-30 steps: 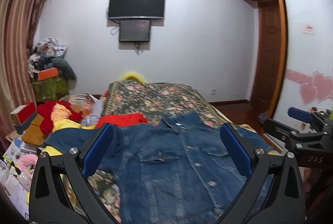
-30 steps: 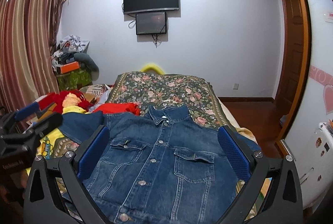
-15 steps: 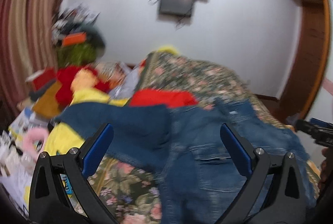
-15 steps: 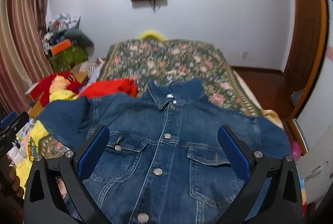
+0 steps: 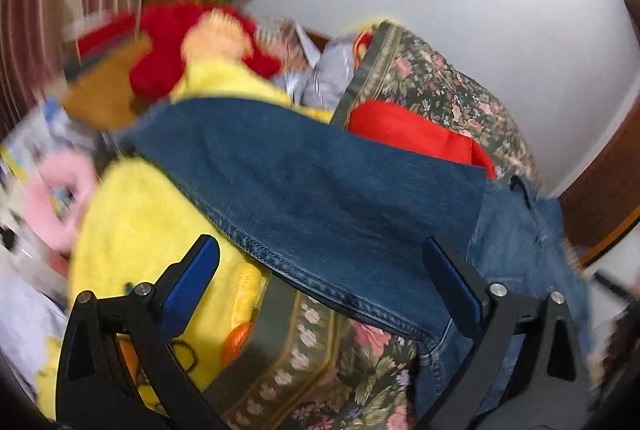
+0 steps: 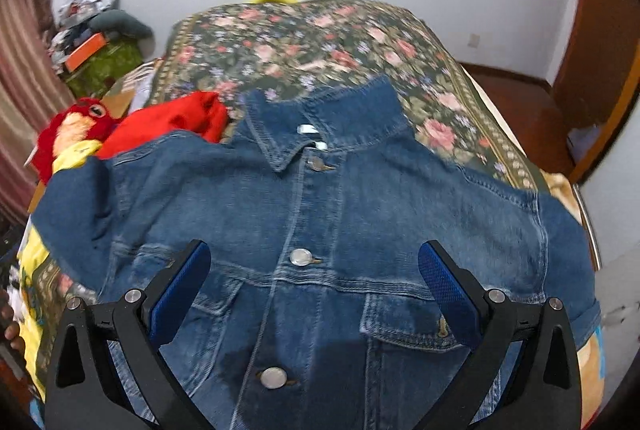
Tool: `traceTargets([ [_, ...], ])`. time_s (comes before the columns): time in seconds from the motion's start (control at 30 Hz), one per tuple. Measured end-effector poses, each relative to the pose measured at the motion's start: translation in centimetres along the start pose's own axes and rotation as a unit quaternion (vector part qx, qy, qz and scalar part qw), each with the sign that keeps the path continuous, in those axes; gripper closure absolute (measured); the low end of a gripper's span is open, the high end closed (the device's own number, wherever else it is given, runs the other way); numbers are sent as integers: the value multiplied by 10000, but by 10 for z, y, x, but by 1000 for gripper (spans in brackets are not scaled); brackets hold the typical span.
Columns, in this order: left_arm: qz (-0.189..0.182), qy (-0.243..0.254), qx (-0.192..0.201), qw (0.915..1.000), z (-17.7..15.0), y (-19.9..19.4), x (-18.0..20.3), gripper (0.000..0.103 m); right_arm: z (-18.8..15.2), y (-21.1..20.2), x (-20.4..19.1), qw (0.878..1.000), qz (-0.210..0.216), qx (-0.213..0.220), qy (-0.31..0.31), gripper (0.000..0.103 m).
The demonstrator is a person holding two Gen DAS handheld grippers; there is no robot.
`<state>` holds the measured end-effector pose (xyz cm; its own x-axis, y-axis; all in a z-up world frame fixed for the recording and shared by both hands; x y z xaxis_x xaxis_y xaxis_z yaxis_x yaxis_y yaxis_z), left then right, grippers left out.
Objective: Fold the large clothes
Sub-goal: 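Grasp the side edge of the denim jacket with the left tool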
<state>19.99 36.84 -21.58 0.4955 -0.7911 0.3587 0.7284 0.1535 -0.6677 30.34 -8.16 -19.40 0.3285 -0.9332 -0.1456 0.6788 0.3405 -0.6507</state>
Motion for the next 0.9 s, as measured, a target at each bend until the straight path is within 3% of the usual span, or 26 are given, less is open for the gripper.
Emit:
traceTargets([
  [0.1,-250,-612,-366,9971,6,23,-29,17,-1,5,7,9998,40,-98,185,0],
  [0.2,-423,-1067,-520,9920,9,35,-48,22,-2,11,9,9993,107,-232,269,0],
  [0.27,-398,-1208,-573,9902,10,42,-56,31,-4,15,9,9991,136,-306,277,0],
  [0.43,-364,-1324,-559,9890,18,53,-64,35,-7,20,3,9988,194,-416,157,0],
  [0.53,-34,-1182,-504,9917,28,61,-64,51,-7,21,-1,9988,222,-443,65,0],
  [0.63,744,-823,-466,9927,33,66,-61,78,-7,18,-5,9987,283,-431,20,0],
  [0.67,1047,-562,-505,9916,34,70,-56,81,-7,16,-5,9987,276,-422,8,0],
  [0.77,1320,-248,-386,9902,38,66,-41,89,-6,8,-6,9990,269,-354,-61,0],
  [0.9,1231,-195,-54,9922,53,41,-22,93,-5,-2,-4,9993,207,-263,-183,0],
])
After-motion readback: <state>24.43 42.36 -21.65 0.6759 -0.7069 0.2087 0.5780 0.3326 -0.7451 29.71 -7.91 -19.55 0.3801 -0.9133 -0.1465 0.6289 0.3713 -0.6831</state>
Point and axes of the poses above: each gripper's, at about its wrist camera, not at the fingertips, and y roughly the way its jaws point, x to its right, z to its top, the point moved 3 cm from there along y, roughly the way its jaws point, and after that the axes turned 5 degrees about x, right-handed, at the moved point
